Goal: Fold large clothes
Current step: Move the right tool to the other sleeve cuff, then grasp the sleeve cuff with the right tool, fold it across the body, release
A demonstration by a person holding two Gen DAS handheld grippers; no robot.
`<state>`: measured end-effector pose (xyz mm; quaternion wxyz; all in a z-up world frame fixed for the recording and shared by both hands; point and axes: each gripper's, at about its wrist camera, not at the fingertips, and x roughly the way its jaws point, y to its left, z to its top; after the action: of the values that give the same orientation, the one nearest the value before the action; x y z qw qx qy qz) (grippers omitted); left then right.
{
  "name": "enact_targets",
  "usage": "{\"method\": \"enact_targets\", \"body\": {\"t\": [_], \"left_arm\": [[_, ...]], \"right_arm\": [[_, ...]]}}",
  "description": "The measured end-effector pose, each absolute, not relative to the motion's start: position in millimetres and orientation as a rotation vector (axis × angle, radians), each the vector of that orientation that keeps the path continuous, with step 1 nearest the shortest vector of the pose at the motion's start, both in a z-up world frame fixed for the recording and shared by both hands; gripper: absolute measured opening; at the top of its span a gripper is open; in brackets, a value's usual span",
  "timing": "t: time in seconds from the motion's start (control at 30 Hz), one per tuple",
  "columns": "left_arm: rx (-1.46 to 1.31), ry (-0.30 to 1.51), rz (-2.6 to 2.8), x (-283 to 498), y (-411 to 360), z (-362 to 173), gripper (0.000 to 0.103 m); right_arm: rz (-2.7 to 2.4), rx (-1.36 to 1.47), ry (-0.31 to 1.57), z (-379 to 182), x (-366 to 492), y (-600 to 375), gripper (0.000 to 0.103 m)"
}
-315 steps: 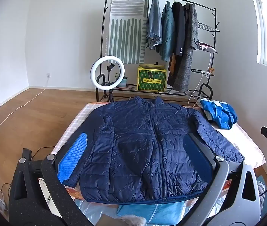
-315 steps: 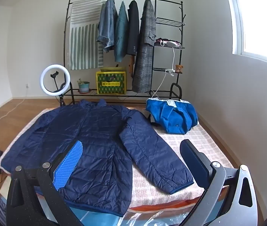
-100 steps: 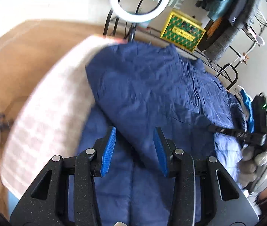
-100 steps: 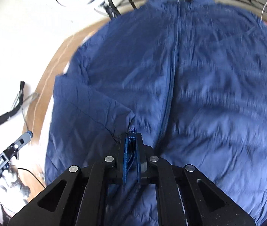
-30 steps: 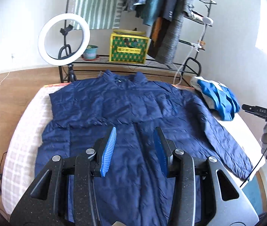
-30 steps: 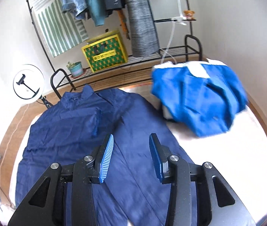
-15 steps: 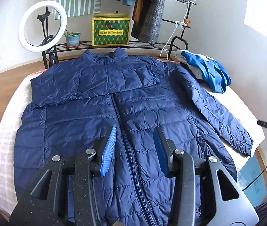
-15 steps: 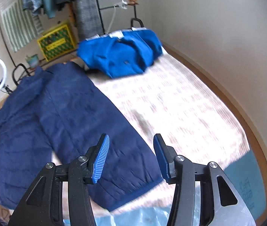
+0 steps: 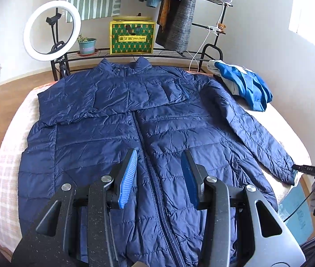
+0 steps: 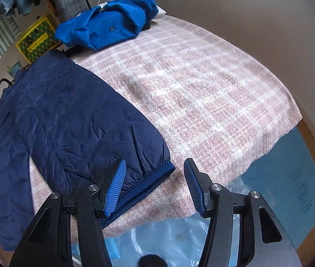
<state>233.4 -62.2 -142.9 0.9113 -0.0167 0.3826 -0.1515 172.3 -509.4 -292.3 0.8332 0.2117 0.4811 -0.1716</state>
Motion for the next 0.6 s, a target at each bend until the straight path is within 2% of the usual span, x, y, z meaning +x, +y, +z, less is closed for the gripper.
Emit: {"method": "enact_targets", "body": {"t": [0.13, 0.33, 0.43, 0.5, 0.6], "left_arm": [[-0.034, 0.778, -0.300, 233, -58, -139, 0.042], [-0.054, 0.791, -0.286, 237, -50, -141, 0.042], [-0.051, 0.800, -0.280, 238, -49, -144, 0.042], [-0.052, 0.806, -0.274, 239, -47, -146, 0.042], [-0.058, 0.813, -0.261, 241, -41, -149, 0.042]], "right_arm": [[-0.356, 0.529, 1.019, -299, 166, -514, 0.053], [-0.353, 0.480, 1.032, -298, 169, -501, 0.052], [-0.363, 0.415, 1.031, -298, 175, -493, 0.034], [-0.346, 0.402, 1.028, -297, 180, -491, 0.012], [-0.336, 0.373, 1.024, -293, 186, -487, 0.009]]}}
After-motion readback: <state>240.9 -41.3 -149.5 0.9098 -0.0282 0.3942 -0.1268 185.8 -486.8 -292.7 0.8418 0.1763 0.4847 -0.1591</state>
